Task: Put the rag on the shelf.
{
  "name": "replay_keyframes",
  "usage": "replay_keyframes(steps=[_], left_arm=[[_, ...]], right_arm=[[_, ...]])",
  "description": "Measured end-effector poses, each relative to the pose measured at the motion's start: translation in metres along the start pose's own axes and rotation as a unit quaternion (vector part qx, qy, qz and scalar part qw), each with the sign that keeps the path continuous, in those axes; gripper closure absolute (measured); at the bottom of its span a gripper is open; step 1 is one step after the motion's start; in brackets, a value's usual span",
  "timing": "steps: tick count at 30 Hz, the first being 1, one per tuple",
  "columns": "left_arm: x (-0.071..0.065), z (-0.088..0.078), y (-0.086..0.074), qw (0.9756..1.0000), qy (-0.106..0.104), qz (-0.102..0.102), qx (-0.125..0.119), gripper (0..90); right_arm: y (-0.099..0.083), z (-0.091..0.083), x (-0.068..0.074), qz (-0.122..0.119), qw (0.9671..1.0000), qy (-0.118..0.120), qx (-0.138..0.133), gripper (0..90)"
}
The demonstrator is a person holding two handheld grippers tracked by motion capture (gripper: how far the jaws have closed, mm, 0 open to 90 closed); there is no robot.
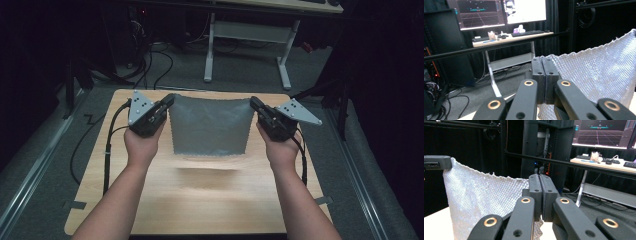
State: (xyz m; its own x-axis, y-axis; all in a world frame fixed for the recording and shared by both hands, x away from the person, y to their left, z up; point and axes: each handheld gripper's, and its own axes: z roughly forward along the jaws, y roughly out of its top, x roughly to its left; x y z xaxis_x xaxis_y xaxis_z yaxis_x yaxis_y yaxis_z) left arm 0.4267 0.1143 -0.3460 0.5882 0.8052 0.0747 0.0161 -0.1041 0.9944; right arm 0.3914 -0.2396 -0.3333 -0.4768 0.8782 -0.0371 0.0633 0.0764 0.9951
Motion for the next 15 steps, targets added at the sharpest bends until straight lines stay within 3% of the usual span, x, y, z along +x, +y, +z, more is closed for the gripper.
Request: replay_keyframes(steps=[5,9,10,15], left_arm=[[0.011,0.013,-0.002,0.9998,0.012,-0.011,0.008,90.0],[0.016,0.023,-0.001,0.9996,0.025,-0.006,0.014,90.0],[0.018,0.027,-0.001,0.9993,0.034,0.007,0.016,90.0],[0.023,0.042,0.0,0.9986,0.042,0.017,0.027,90.0]], right_arm=[[0.002,0.017,-0.003,-0.003,1.0,-0.001,0.004,89.4],[0.006,0.029,-0.006,-0.002,1.0,-0.004,0.005,89.4],[0.007,0.032,-0.007,-0.003,1.0,-0.004,0.004,89.4],[0.01,0.049,-0.014,0.002,0.9998,-0.013,0.012,89.4]])
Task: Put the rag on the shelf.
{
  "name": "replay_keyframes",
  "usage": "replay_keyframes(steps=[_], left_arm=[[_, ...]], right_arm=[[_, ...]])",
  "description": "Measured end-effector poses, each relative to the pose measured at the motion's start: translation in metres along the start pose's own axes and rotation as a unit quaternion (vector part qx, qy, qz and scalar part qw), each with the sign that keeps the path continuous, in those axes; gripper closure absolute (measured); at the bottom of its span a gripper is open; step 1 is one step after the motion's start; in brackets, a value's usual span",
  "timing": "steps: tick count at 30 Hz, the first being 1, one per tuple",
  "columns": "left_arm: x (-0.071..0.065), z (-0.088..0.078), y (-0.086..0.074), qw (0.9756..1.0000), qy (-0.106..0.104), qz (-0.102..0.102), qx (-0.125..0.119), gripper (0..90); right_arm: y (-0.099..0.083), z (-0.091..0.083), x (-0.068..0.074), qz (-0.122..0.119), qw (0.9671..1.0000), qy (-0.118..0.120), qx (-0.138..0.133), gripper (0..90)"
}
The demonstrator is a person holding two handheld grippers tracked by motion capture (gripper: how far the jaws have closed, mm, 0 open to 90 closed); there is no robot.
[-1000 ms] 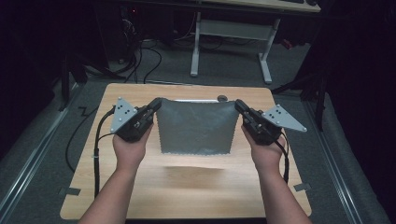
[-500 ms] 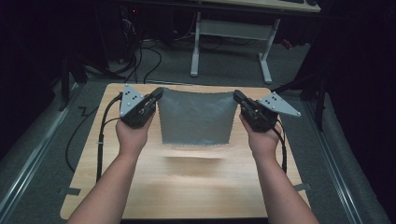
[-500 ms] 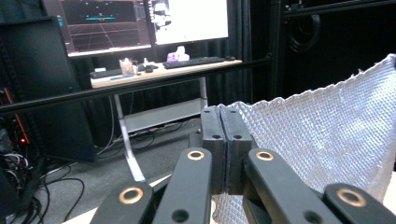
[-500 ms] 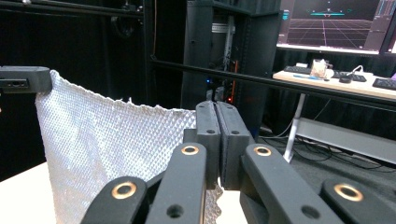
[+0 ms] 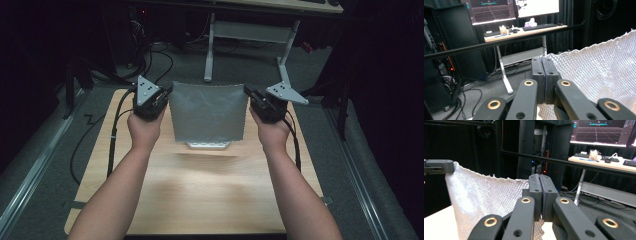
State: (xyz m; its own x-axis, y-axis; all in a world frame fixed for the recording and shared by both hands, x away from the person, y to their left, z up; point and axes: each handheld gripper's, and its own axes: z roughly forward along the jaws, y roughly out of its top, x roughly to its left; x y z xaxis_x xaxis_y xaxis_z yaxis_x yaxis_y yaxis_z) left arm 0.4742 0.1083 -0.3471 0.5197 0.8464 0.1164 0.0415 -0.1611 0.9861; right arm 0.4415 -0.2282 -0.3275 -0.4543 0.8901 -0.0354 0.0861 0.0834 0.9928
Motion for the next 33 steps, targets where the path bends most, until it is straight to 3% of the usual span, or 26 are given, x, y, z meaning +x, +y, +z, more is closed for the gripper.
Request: replay_keyframes(steps=[9,13,16,20,28,30,33], left_arm=[[0.007,0.026,0.004,0.9997,0.007,0.015,0.019,90.0],[0.017,0.042,-0.001,0.9993,0.005,-0.006,0.038,90.0],[0.019,0.049,-0.006,0.9986,0.004,-0.006,0.052,90.0],[0.022,0.062,-0.022,0.9959,-0.012,-0.008,0.089,90.0],[0.022,0.066,-0.042,0.9917,-0.03,-0.019,0.124,90.0],[0.02,0.067,-0.053,0.9885,-0.041,-0.03,0.143,90.0],[0.018,0.066,-0.061,0.9877,-0.045,-0.03,0.147,90.0]], right_arm=[[0.0,0.025,-0.016,0.017,0.9997,-0.01,0.013,89.5],[-0.004,0.038,-0.021,0.016,0.9994,-0.014,0.027,89.5],[-0.01,0.05,-0.024,0.01,0.9988,-0.02,0.044,89.5],[-0.021,0.063,-0.029,0.002,0.9973,-0.027,0.068,89.5],[-0.041,0.073,-0.032,-0.001,0.9941,-0.028,0.105,89.5],[-0.05,0.076,-0.033,-0.005,0.9921,-0.027,0.123,89.5],[-0.055,0.076,-0.033,-0.005,0.9913,-0.024,0.129,89.4]])
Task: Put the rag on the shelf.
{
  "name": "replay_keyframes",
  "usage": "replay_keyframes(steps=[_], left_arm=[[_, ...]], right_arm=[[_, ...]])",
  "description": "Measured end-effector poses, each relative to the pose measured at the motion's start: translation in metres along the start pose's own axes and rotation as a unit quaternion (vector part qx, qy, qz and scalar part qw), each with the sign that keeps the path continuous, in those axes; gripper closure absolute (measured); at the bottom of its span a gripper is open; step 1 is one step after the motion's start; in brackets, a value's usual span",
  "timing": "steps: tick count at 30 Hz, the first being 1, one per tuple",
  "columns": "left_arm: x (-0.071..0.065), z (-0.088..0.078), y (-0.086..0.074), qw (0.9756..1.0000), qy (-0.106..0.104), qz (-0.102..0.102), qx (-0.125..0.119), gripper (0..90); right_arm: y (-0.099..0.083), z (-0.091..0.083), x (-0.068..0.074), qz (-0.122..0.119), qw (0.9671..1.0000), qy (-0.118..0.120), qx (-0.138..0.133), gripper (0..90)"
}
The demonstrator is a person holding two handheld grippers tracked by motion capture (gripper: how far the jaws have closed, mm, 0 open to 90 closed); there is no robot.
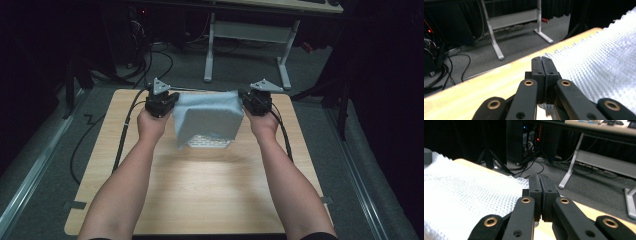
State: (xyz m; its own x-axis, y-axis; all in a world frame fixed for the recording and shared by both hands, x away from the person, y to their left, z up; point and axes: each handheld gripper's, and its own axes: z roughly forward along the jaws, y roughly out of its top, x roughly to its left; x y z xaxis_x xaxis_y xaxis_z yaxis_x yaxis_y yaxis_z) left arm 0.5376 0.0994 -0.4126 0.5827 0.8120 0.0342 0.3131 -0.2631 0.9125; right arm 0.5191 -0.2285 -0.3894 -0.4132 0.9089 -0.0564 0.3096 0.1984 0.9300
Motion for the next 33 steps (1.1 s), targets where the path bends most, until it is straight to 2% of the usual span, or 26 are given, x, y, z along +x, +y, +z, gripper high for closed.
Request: replay_keyframes(steps=[2,5,6,15,18,20,28,31,32,33], left_arm=[[0.001,0.003,-0.009,0.9997,-0.013,-0.014,0.012,90.0],[0.001,0.006,-0.015,0.9995,-0.017,-0.017,0.021,90.0],[0.0,0.008,-0.02,0.9992,-0.022,-0.024,0.024,90.0],[-0.002,0.012,-0.035,0.9983,-0.035,-0.034,0.033,90.0],[-0.004,0.014,-0.044,0.9978,-0.039,-0.035,0.041,90.0],[-0.004,0.014,-0.048,0.9975,-0.04,-0.04,0.041,90.0],[-0.005,0.014,-0.055,0.997,-0.045,-0.044,0.045,89.6],[-0.005,0.013,-0.054,0.9973,-0.04,-0.044,0.044,83.5],[-0.004,0.012,-0.053,0.9975,-0.032,-0.048,0.042,79.3],[-0.002,0.011,-0.052,0.9976,-0.026,-0.049,0.041,76.5]], right_arm=[[-0.007,0.001,0.0,0.005,1.0,0.004,0.006,89.4],[-0.013,0.002,0.0,0.009,0.9998,0.01,0.015,89.4],[-0.017,0.002,0.0,0.009,0.9997,0.012,0.018,89.4],[-0.038,0.004,0.0,0.023,0.9991,0.018,0.03,89.3],[-0.048,0.005,-0.001,0.038,0.9984,0.023,0.034,89.3],[-0.053,0.006,-0.001,0.039,0.9983,0.027,0.035,89.3],[-0.064,0.007,0.001,0.048,0.9976,0.029,0.04,88.9],[-0.064,0.006,0.001,0.05,0.9975,0.027,0.041,88.0],[-0.064,0.006,0.0,0.051,0.9976,0.025,0.038,80.8],[-0.063,0.005,0.0,0.054,0.9976,0.024,0.037,78.5]])
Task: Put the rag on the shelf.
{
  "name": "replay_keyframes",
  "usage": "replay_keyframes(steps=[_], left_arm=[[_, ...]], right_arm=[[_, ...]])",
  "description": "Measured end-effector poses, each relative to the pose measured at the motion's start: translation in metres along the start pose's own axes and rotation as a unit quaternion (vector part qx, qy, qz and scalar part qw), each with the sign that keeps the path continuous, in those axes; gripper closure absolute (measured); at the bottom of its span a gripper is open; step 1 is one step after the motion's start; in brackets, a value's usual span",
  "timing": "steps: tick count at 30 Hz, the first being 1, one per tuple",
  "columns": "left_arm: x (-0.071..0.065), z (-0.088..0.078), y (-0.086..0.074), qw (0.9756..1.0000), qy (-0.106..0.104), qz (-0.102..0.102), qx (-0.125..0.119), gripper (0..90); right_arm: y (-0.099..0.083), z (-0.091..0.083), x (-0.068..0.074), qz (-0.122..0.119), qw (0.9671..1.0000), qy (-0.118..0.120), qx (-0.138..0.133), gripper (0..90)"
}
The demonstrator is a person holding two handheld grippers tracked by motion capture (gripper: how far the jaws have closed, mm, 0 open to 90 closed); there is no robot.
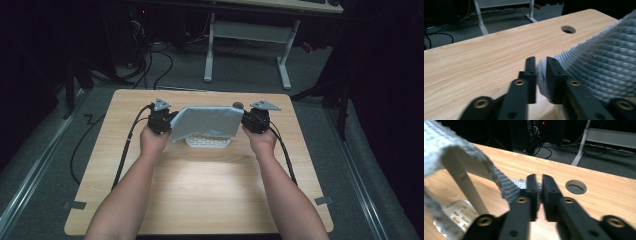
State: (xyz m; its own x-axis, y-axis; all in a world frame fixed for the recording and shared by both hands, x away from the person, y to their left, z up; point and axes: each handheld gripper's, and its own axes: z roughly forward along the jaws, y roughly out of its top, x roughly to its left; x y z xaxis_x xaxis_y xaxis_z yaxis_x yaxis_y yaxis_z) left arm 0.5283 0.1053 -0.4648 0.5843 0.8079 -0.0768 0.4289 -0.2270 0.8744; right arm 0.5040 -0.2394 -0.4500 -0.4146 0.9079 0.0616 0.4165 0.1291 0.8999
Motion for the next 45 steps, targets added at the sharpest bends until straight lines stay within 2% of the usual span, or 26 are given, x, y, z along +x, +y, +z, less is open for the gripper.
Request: replay_keyframes(steps=[3,12,17,22,29,32,35,38,41,45], left_arm=[[0.004,-0.005,0.003,0.9999,0.013,-0.004,-0.007,69.7],[0.012,-0.02,0.01,0.9988,0.04,-0.009,-0.027,65.4],[0.014,-0.025,0.012,0.9986,0.043,-0.011,-0.03,63.3],[0.015,-0.028,0.013,0.9984,0.047,-0.01,-0.03,61.3],[0.016,-0.036,0.014,0.9988,0.042,-0.005,-0.024,60.5],[0.015,-0.04,0.012,0.9987,0.041,-0.003,-0.029,59.6],[0.019,-0.046,0.005,0.9981,0.05,-0.015,-0.032,59.7],[0.02,-0.05,-0.001,0.998,0.052,-0.019,-0.031,59.6],[0.02,-0.056,-0.006,0.9978,0.056,-0.018,-0.03,59.3],[0.021,-0.064,-0.012,0.9976,0.057,-0.025,-0.029,58.1]], right_arm=[[0.003,-0.003,-0.003,0.002,1.0,-0.001,-0.008,74.7],[0.015,-0.015,-0.012,0.005,0.9998,-0.006,-0.02,66.8],[0.019,-0.019,-0.013,-0.008,0.9996,-0.011,-0.024,62.3],[0.02,-0.022,-0.014,-0.02,0.9994,-0.017,-0.023,61.5],[0.019,-0.028,-0.015,-0.022,0.9994,-0.013,-0.021,57.6],[0.016,-0.033,-0.015,-0.023,0.9995,-0.01,-0.02,53.1],[0.014,-0.038,-0.016,-0.021,0.9996,-0.01,-0.013,50.1],[0.012,-0.043,-0.018,-0.016,0.9998,-0.006,-0.008,49.5],[0.009,-0.05,-0.018,-0.021,0.9995,-0.012,-0.022,49.5],[0.005,-0.058,-0.018,-0.024,0.9996,-0.014,-0.011,47.0]])
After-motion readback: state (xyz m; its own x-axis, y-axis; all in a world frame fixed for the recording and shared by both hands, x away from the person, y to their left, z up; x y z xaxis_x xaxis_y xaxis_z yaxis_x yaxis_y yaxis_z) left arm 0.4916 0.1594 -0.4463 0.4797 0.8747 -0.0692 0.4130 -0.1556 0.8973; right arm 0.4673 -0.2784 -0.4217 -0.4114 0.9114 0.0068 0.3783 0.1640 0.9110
